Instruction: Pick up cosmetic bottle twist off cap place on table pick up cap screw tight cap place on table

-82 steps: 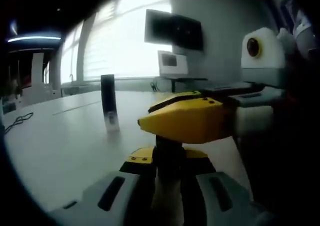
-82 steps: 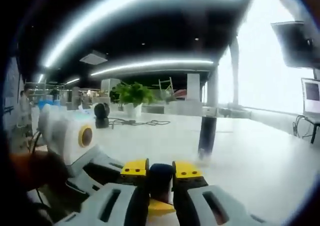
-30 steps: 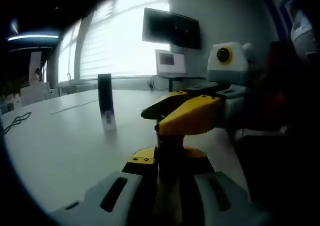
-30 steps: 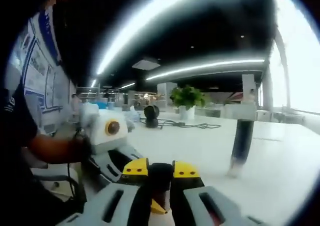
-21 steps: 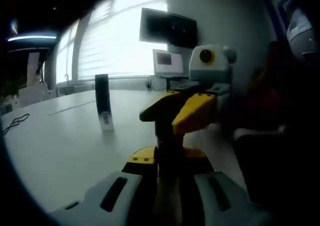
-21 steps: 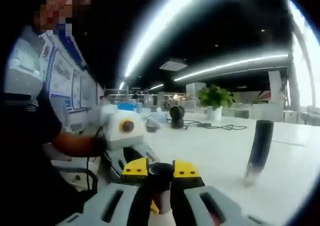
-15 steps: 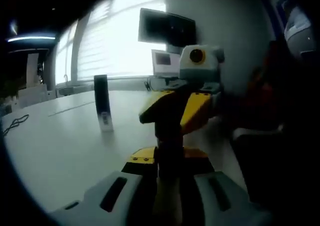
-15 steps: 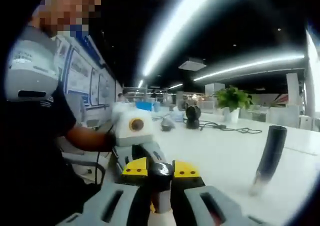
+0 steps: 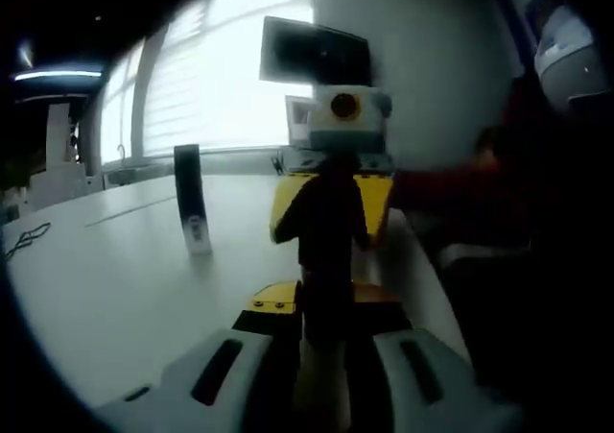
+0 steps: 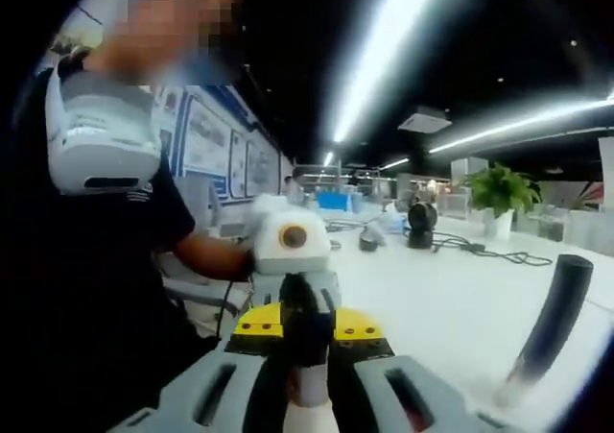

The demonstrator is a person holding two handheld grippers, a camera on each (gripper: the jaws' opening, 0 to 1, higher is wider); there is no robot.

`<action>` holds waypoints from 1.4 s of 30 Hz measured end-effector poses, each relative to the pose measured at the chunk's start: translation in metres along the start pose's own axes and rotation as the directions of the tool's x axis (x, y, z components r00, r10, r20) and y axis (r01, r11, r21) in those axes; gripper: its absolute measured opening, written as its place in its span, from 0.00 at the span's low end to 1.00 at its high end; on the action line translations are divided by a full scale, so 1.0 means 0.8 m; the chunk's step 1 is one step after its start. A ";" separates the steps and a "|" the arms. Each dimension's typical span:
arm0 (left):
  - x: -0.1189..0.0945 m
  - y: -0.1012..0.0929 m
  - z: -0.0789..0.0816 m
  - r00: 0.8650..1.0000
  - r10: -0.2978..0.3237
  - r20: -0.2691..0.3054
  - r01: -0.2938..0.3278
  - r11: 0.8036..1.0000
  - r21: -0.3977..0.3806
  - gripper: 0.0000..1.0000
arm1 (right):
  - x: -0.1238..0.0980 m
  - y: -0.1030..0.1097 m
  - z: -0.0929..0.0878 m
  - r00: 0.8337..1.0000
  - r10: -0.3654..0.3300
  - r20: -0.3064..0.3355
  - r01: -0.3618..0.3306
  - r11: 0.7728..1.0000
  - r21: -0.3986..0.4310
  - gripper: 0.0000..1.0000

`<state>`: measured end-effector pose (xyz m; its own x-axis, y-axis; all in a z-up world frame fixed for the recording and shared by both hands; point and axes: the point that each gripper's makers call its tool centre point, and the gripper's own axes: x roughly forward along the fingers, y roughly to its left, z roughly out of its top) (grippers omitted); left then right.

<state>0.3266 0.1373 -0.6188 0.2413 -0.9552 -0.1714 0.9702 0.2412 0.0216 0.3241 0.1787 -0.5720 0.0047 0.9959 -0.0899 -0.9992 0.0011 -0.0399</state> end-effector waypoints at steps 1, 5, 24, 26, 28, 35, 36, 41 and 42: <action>0.000 0.000 0.000 1.000 -0.001 0.001 0.001 1.000 -0.006 0.06 | 0.001 0.002 0.000 1.000 0.022 -0.001 -0.022 1.000 0.004 0.08; 0.000 -0.005 0.001 1.000 -0.012 0.002 0.012 1.000 0.000 0.06 | 0.001 0.007 0.000 0.995 0.097 -0.004 -0.097 0.995 -0.007 0.08; 0.000 -0.018 0.005 1.000 -0.030 0.007 0.030 0.999 0.021 0.08 | 0.005 0.020 0.001 0.974 0.223 -0.031 -0.224 0.974 -0.028 0.11; 0.000 -0.018 0.005 1.000 -0.031 0.008 0.030 0.999 0.019 0.08 | 0.005 0.017 0.003 0.981 0.192 -0.031 -0.190 0.981 0.045 0.12; 0.000 -0.018 0.005 0.999 -0.032 0.008 0.032 0.999 0.018 0.08 | 0.005 0.015 0.008 0.986 0.165 -0.021 -0.164 0.985 0.048 0.19; 0.000 -0.013 0.004 1.000 -0.020 0.008 0.019 1.000 0.013 0.08 | -0.004 0.005 0.015 1.000 -0.002 0.013 0.001 0.998 0.063 0.19; 0.001 -0.001 0.000 1.000 -0.018 0.008 0.018 1.000 0.010 0.08 | -0.006 0.003 0.015 1.000 -0.028 0.008 0.028 0.998 0.058 0.18; 0.001 0.006 -0.001 1.000 -0.010 0.009 0.010 1.000 0.003 0.09 | -0.012 0.005 0.026 0.991 -0.123 0.054 0.121 0.991 0.052 0.18; 0.001 0.006 -0.001 1.000 -0.008 0.009 0.008 1.000 0.003 0.09 | -0.012 0.008 0.029 0.989 -0.135 0.058 0.132 0.990 0.046 0.19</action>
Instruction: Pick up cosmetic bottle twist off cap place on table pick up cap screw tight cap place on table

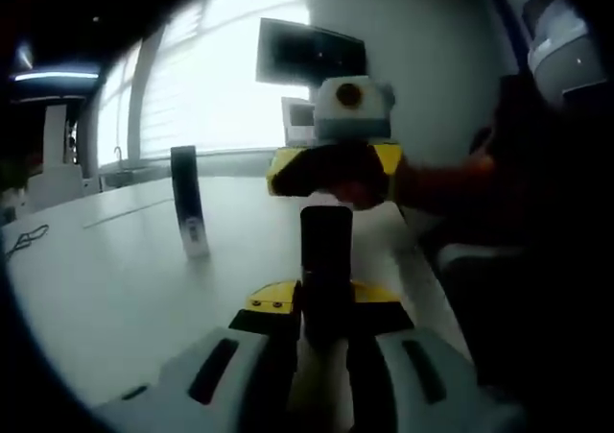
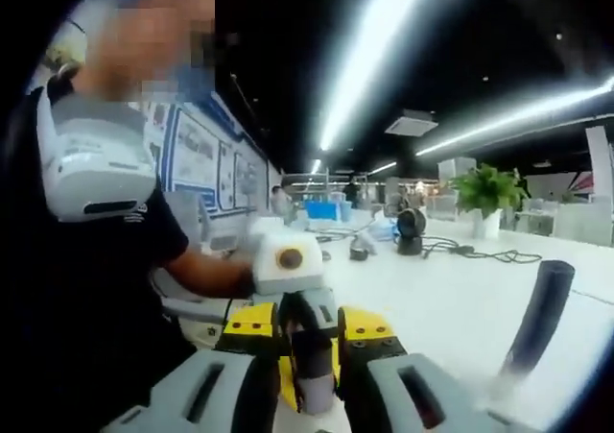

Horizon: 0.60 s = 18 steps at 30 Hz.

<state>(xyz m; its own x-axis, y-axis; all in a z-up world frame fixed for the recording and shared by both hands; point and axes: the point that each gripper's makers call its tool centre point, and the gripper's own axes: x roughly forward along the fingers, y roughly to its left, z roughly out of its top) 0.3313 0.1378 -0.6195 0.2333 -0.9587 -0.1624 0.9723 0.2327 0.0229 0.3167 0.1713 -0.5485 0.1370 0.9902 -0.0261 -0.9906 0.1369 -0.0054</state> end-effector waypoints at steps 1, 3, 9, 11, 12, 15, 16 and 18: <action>0.000 0.000 0.000 1.000 -0.001 0.000 0.001 1.000 0.001 0.09 | 0.000 0.001 0.001 1.000 -0.021 0.002 0.021 1.000 -0.001 0.19; 0.000 0.000 0.000 1.000 0.000 0.002 0.000 1.000 0.008 0.09 | 0.001 0.001 -0.001 0.997 -0.081 -0.016 0.081 0.996 -0.027 0.19; 0.000 0.000 0.000 1.000 0.000 -0.001 0.000 1.000 -0.004 0.09 | -0.009 -0.011 -0.004 0.963 -0.271 -0.012 0.271 0.963 -0.016 0.18; -0.001 0.008 -0.001 0.999 0.036 -0.003 -0.036 0.999 -0.007 0.09 | -0.015 -0.012 -0.004 0.947 -0.321 -0.008 0.321 0.947 -0.003 0.18; -0.001 0.008 -0.001 0.999 0.035 -0.003 -0.035 0.999 -0.011 0.09 | -0.021 -0.019 -0.006 0.926 -0.376 -0.015 0.377 0.926 0.018 0.17; -0.002 0.007 -0.001 1.000 0.026 -0.003 -0.026 1.000 -0.003 0.09 | -0.025 -0.012 0.000 0.918 -0.396 0.030 0.396 0.918 -0.007 0.17; -0.001 0.006 -0.001 1.000 0.021 -0.002 -0.021 1.000 -0.004 0.09 | -0.026 -0.010 0.003 0.915 -0.402 0.046 0.402 0.916 0.011 0.17; -0.001 0.005 -0.001 1.000 0.015 -0.001 -0.015 1.000 -0.006 0.09 | -0.027 -0.009 0.005 0.907 -0.416 0.060 0.414 0.909 0.045 0.17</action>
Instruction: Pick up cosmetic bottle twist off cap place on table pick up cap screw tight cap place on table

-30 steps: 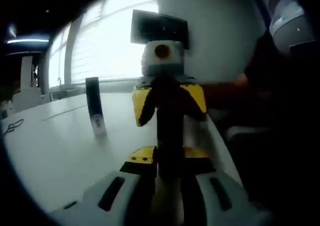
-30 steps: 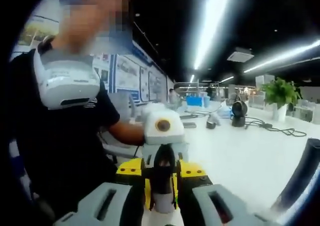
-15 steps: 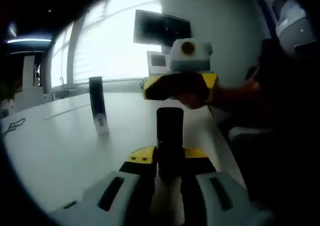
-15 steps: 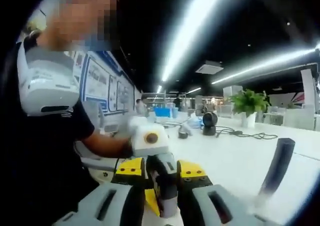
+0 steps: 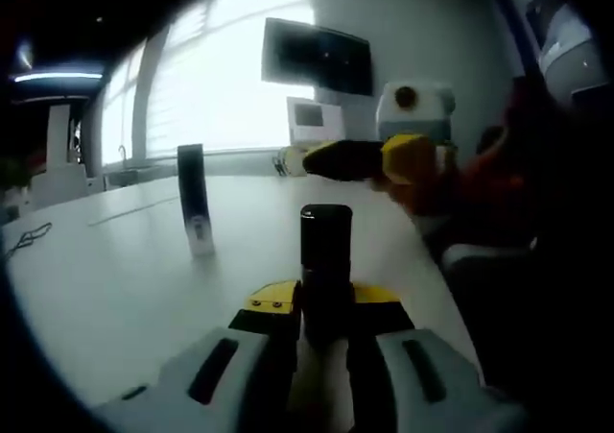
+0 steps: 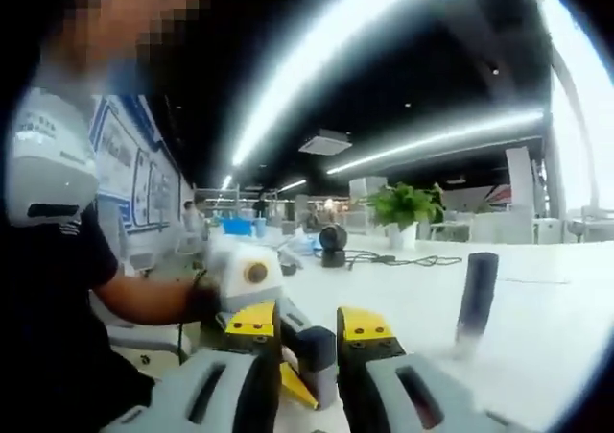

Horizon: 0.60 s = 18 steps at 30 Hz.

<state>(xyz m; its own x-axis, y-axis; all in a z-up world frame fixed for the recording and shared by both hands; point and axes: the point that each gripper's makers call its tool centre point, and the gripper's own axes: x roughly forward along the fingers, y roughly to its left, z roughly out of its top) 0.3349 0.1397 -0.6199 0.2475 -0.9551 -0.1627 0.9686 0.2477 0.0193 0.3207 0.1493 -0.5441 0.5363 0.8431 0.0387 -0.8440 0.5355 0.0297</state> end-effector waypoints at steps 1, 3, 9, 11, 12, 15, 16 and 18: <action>0.000 0.000 0.000 1.000 -0.003 0.000 0.003 1.000 -0.003 0.09 | 0.000 0.000 0.000 1.000 -0.014 0.003 0.014 1.000 -0.004 0.17; 0.000 0.000 0.000 1.000 -0.004 -0.001 0.004 1.000 -0.010 0.09 | 0.000 -0.002 0.001 0.999 -0.043 -0.004 0.043 0.999 0.002 0.16; 0.000 0.001 -0.001 1.000 -0.006 -0.003 0.006 1.000 -0.017 0.09 | 0.000 -0.006 0.001 0.987 -0.161 -0.020 0.161 0.987 0.027 0.15; 0.000 0.001 -0.001 1.000 -0.009 -0.002 0.009 1.000 -0.017 0.09 | 0.001 -0.008 -0.008 0.976 -0.215 -0.037 0.216 0.976 0.025 0.15; 0.000 0.001 -0.001 1.000 -0.008 -0.002 0.008 1.000 -0.017 0.09 | 0.001 -0.009 -0.012 0.971 -0.237 -0.040 0.237 0.972 -0.003 0.15; 0.000 0.001 -0.001 1.000 -0.007 -0.004 0.007 1.000 -0.020 0.08 | 0.004 -0.006 -0.017 0.966 -0.255 -0.035 0.256 0.967 0.011 0.17; 0.000 0.001 -0.001 1.000 -0.008 -0.004 0.007 1.000 -0.020 0.08 | 0.005 -0.005 -0.017 0.966 -0.258 -0.030 0.259 0.966 0.022 0.17; -0.001 0.000 -0.001 1.000 -0.011 -0.005 0.011 1.000 -0.027 0.08 | 0.007 -0.004 -0.016 0.958 -0.284 -0.028 0.285 0.958 0.025 0.17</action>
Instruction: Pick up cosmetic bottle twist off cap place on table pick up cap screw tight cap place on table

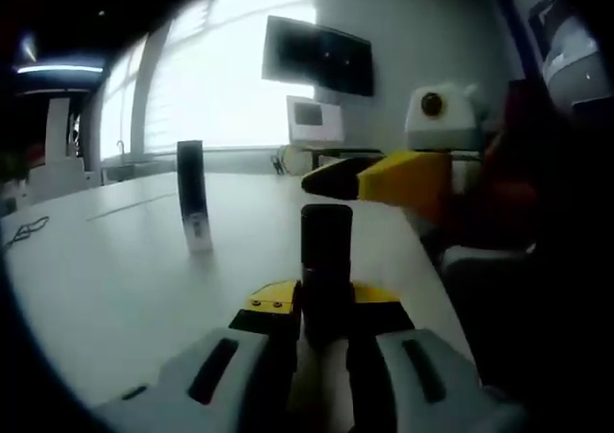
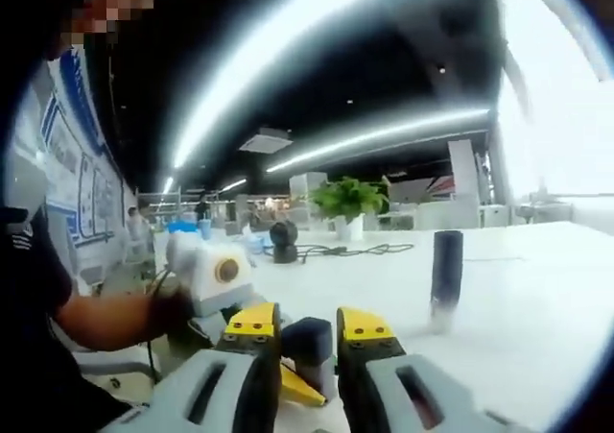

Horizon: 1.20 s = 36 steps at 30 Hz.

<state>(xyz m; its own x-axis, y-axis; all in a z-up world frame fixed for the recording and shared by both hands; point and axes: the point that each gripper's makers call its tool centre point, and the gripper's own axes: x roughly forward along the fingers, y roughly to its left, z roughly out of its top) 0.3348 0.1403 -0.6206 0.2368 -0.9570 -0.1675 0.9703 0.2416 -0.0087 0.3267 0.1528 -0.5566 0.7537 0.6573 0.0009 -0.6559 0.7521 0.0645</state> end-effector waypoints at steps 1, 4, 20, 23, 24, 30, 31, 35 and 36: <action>0.000 0.000 0.000 1.000 0.000 0.000 0.000 1.000 0.001 0.08 | 0.001 0.001 0.001 1.000 -0.014 0.000 0.014 1.000 -0.020 0.18; 0.000 -0.001 0.000 1.000 0.003 0.001 -0.003 1.000 0.001 0.09 | 0.002 -0.002 0.003 0.998 -0.069 0.002 0.069 0.998 -0.011 0.18; 0.000 -0.001 0.000 1.000 0.010 -0.001 -0.010 1.000 -0.008 0.09 | 0.020 -0.007 -0.013 0.956 -0.290 -0.035 0.287 0.955 -0.074 0.18; 0.000 -0.001 0.000 1.000 0.008 -0.001 -0.008 1.000 -0.009 0.09 | 0.020 -0.010 -0.017 0.945 -0.324 -0.042 0.319 0.942 -0.100 0.17; 0.000 -0.001 0.000 1.000 0.007 -0.001 -0.007 1.000 -0.006 0.09 | 0.020 -0.010 -0.016 0.943 -0.331 -0.036 0.326 0.939 -0.105 0.16; 0.000 -0.001 0.000 1.000 0.008 -0.001 -0.008 1.000 -0.004 0.09 | 0.018 -0.009 -0.019 0.935 -0.355 -0.022 0.350 0.929 -0.118 0.13; 0.000 -0.001 0.000 1.000 0.008 -0.001 -0.008 1.000 -0.003 0.09 | 0.017 -0.009 -0.019 0.933 -0.359 -0.020 0.354 0.927 -0.120 0.13; 0.000 -0.002 0.000 1.000 0.007 -0.002 -0.007 1.000 -0.001 0.09 | 0.016 -0.008 -0.018 0.937 -0.350 -0.015 0.344 0.928 -0.141 0.12; 0.000 -0.002 0.000 1.000 0.008 -0.002 -0.008 1.000 -0.002 0.09 | 0.016 -0.008 -0.017 0.942 -0.336 -0.013 0.331 0.932 -0.145 0.12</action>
<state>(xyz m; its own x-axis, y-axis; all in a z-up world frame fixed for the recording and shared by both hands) 0.3333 0.1398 -0.6206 0.2442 -0.9548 -0.1693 0.9684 0.2492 -0.0091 0.3399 0.1573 -0.5709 0.9297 0.3667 -0.0335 -0.3682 0.9259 -0.0839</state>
